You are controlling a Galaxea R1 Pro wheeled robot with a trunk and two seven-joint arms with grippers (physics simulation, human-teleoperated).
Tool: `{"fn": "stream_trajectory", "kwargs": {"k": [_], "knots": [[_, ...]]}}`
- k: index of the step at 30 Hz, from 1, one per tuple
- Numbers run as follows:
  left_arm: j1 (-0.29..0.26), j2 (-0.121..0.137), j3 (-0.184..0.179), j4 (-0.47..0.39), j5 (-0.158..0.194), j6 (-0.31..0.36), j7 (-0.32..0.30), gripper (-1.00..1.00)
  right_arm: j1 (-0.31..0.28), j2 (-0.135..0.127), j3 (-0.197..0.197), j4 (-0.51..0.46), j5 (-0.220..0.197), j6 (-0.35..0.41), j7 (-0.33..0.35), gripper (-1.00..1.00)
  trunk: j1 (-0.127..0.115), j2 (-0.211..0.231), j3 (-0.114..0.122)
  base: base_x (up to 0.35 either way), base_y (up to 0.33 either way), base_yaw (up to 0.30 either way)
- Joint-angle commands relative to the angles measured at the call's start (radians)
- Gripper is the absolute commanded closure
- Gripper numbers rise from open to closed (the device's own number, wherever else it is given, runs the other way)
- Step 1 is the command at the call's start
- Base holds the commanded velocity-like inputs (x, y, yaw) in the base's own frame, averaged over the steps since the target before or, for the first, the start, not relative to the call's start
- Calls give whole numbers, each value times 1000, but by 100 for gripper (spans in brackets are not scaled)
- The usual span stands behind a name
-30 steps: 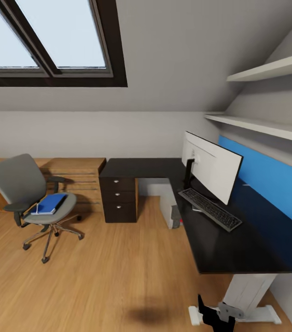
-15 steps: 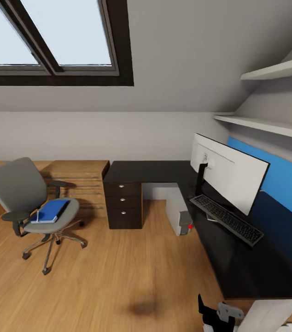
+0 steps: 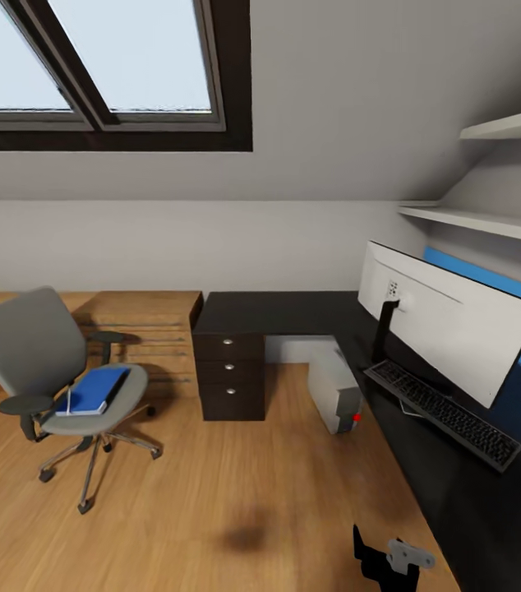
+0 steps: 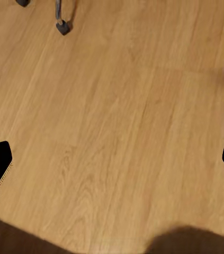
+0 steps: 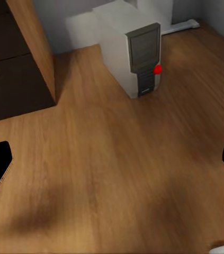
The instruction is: In the bedroom, organize the workspace by keeping the computer under the desk, ensuring the monitor is on the desk, placing the keyboard on the desk next to the monitor, placing the mouse on the desk next to the keyboard, moving the folder from the swivel chair onto the desk next to the mouse, stacking the notebook on top of the folder with the pen on top of the notebook, and positioning the swivel chair next to the desk.
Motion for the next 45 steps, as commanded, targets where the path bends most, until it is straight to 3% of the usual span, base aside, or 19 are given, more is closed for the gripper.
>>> {"fn": "stream_trajectory", "kwargs": {"k": [1, 17, 26, 39, 45], "knots": [[-1, -1, 5, 1, -1, -5, -1, -100, -1, 0, -3, 2, -10, -4, 10, -100, 1, -1, -1, 282, 227, 0], [-1, -1, 5, 2, -2, -5, -1, -100, -1, -1, -3, 2, -10, -4, 10, -100, 1, -1, -1, 305, 118, 0], [-1, -2, 5, 2, -2, -3, -1, -100, -1, 23, 4, 1, 16, -3, 10, -100, 1, -1, -1, 293, 29, 0], [-1, -3, 3, 1, -3, 0, -2, -100, 0, 26, 7, 0, 23, -2, 11, -100, 1, -1, -1, 307, 74, 0], [-1, -24, 0, -79, -4, -1, -2, -100, -5, 46, 10, -63, 29, 8, 9, -100, 1, -1, -1, 164, -24, 0]]}}
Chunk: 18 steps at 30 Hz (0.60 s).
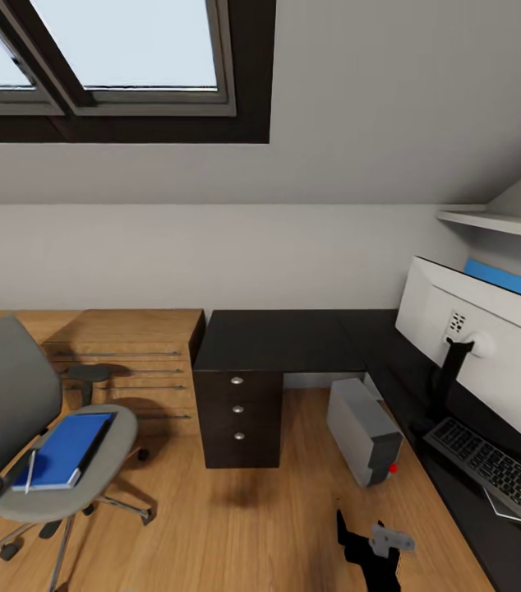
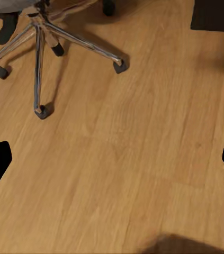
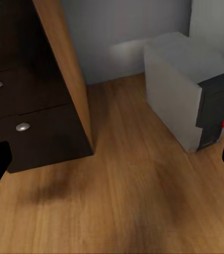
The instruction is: In the bedroom, organize the workspace by keeping the computer under the desk, ensuring the monitor is on the desk, placing the keyboard on the desk next to the monitor, placing the mouse on the desk next to the keyboard, moving the folder from the swivel chair onto the desk next to the mouse, stacking the notebook on top of the folder with the pen on top of the notebook, and positioning the swivel chair next to the desk.
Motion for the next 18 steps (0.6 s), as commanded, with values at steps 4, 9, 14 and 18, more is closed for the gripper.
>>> {"fn": "stream_trajectory", "kwargs": {"k": [4, 9, 14, 18], "knots": [[-1, -56, 4, -211, -1, 36, 1, -100, -7, 18, -4, -244, -10, 181, -10, -100, 0, -1, -1, 31, -5, 0], [-1, -97, 2, -380, -2, 188, 2, -100, -9, 26, -4, -459, -12, 407, -88, -100, 0, -1, -1, 6, -1, 0], [-1, -102, -13, -744, 17, 614, 0, -100, -21, 46, 28, -858, -12, 962, -336, -100, 0, -1, -1, 2, 0, 0], [-1, -102, -15, -869, 73, 734, -1, -100, -47, 44, 41, -938, -14, 1179, -461, -100, 0, -1, -1, 0, 0, 0]]}}
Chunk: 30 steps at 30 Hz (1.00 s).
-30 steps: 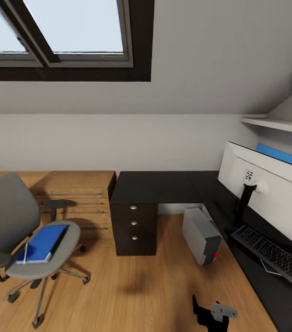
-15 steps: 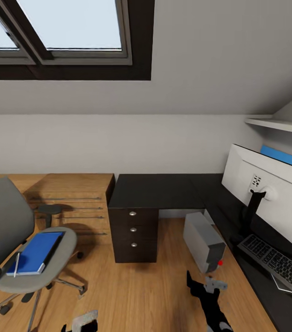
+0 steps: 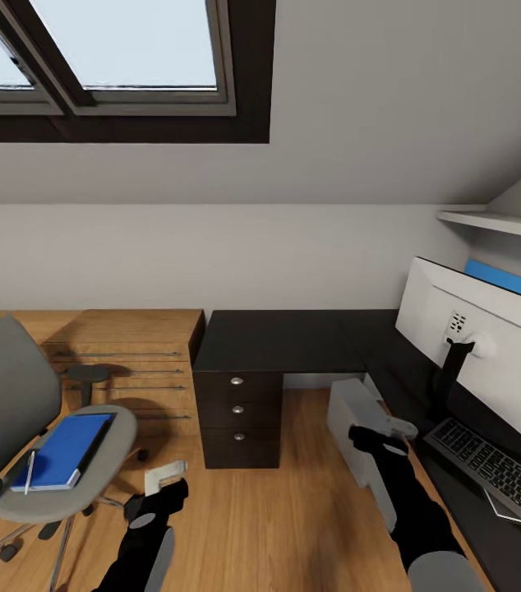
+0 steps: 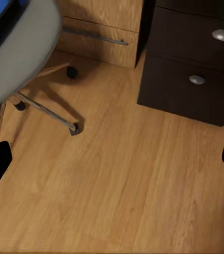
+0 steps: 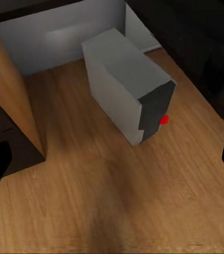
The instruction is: In the bedroom, organize the workspace by keeping the computer under the desk, ensuring the monitor is on the desk, placing the keyboard on the desk next to the monitor, placing the mouse on the desk next to the keyboard, moving the folder from the swivel chair onto the desk next to the mouse, stacking the notebook on top of the folder with the pen on top of the notebook, and positioning the swivel chair next to the desk.
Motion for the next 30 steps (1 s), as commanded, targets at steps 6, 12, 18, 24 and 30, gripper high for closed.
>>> {"fn": "stream_trajectory", "kwargs": {"k": [6, 12, 18, 24, 30], "knots": [[0, 0, -4, -48, 61, 51, 5, -100, -15, -7, 10, -28, -8, 50, -60, -100, 0, -1, -1, 0, 0, 0], [1, 0, -8, -58, 75, 62, 5, -100, -17, -12, 11, -32, -7, -7, -75, -100, 0, -1, -1, 0, 0, 0], [0, 0, -35, -61, 78, 63, 6, -100, -16, -29, 11, -38, -6, -66, -81, -100, 0, -1, -1, 6, 0, 0], [0, 0, -68, -61, 79, 63, 8, -100, -15, -42, 11, -52, -6, -83, -83, -100, 0, -1, -1, 157, -15, 0], [0, 0, -78, -61, 79, 62, 9, -100, -14, -46, 11, -56, -6, -88, -83, -100, 0, -1, -1, 278, -65, 0]]}}
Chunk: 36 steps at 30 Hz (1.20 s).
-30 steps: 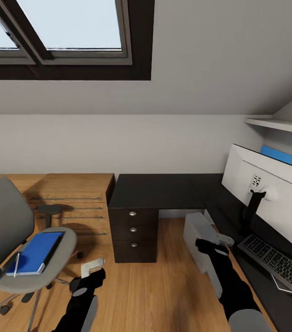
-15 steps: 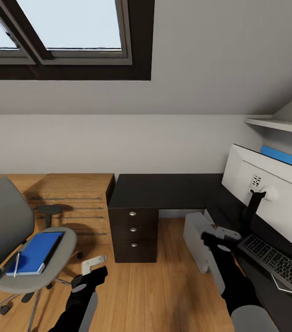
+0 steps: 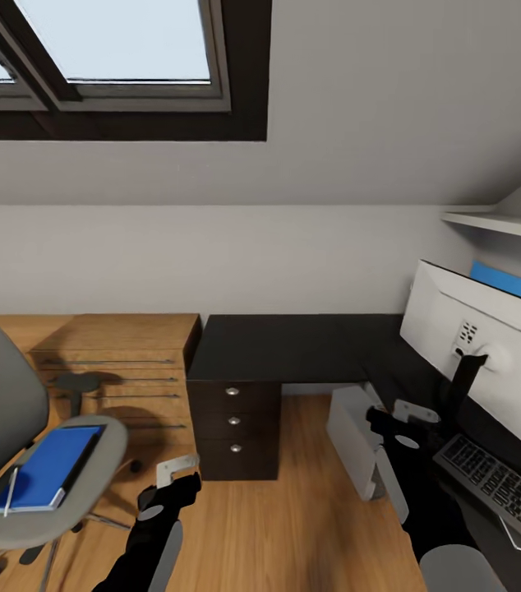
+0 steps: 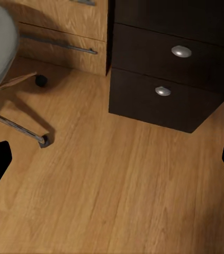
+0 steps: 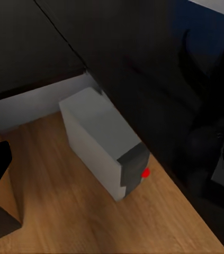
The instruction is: In the bedroom, organize the workspace by keeping the computer under the desk, ensuring the monitor is on the desk, placing the keyboard on the desk next to the monitor, placing the mouse on the desk next to the keyboard, moving the folder from the swivel chair onto the desk next to the mouse, stacking the notebook on top of the folder with the pen on top of the notebook, and positioning the swivel chair next to the desk.
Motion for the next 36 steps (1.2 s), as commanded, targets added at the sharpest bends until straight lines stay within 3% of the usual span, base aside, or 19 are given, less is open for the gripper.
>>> {"fn": "stream_trajectory", "kwargs": {"k": [1, 8, 17, 30, 36], "knots": [[-1, 0, -3, -1, 11, 2, 8, -100, -1, 0, 0, -1, -9, 2, -4, -100, 1, -1, -1, 304, -63, 0], [-1, 0, -4, -1, 10, 2, 9, -100, 0, -1, 0, 0, -9, 0, -3, -100, 1, -1, -1, 313, -29, -26], [-1, 0, -4, -1, 9, 2, 8, -100, 0, -1, 1, 5, -9, 0, 0, -100, 1, -1, 3, 273, 81, -192], [-1, 0, -6, -2, 10, 4, 6, -100, 0, -15, 1, 13, -9, -1, 4, -100, 1, -1, 4, 39, 21, -107], [0, 0, -18, -15, 12, 4, 5, -100, -1, -32, 4, 92, -9, -10, 33, -100, 1, -1, 4, 3, 2, -9]]}}
